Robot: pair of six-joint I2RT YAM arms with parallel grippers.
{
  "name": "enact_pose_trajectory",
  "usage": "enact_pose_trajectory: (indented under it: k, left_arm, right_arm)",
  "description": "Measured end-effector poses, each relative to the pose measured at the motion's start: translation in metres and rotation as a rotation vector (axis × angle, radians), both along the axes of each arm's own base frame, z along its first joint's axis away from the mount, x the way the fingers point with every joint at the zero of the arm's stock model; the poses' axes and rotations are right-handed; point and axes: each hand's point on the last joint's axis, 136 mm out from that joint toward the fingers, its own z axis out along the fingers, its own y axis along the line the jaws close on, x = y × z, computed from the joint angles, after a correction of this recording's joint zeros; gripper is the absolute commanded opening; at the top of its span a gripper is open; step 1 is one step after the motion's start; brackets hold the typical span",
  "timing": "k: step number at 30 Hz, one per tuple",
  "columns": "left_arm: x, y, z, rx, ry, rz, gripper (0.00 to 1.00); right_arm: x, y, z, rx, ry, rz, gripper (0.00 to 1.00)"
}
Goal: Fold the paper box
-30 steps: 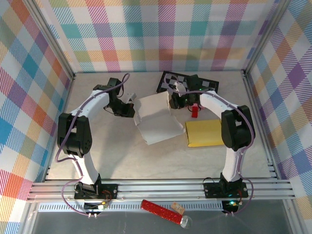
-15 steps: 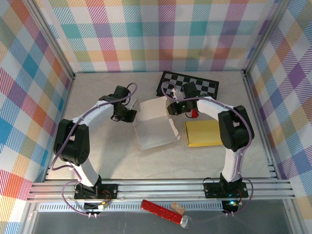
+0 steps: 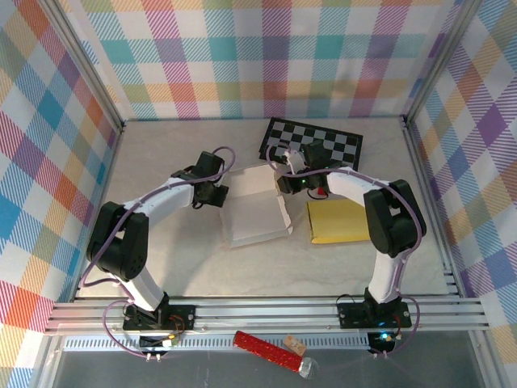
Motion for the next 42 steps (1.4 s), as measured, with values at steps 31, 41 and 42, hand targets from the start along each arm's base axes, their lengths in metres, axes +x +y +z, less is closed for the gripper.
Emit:
enact_pose_trajectory:
  k: [31, 41, 42]
  left_arm:
    - [0.000, 0.003, 0.001, 0.056, -0.016, -0.026, 0.00]
    - [0.004, -0.001, 0.005, 0.060, -0.029, -0.047, 0.00]
    - [0.004, -0.001, 0.006, 0.060, -0.030, -0.048, 0.00]
  right_arm:
    - [0.018, 0.022, 0.004, -0.028, -0.203, 0.062, 0.28]
    - [0.027, 0.026, 0.003, -0.036, -0.229, 0.037, 0.31]
    - [0.028, 0.026, 0.004, -0.037, -0.232, 0.034, 0.30]
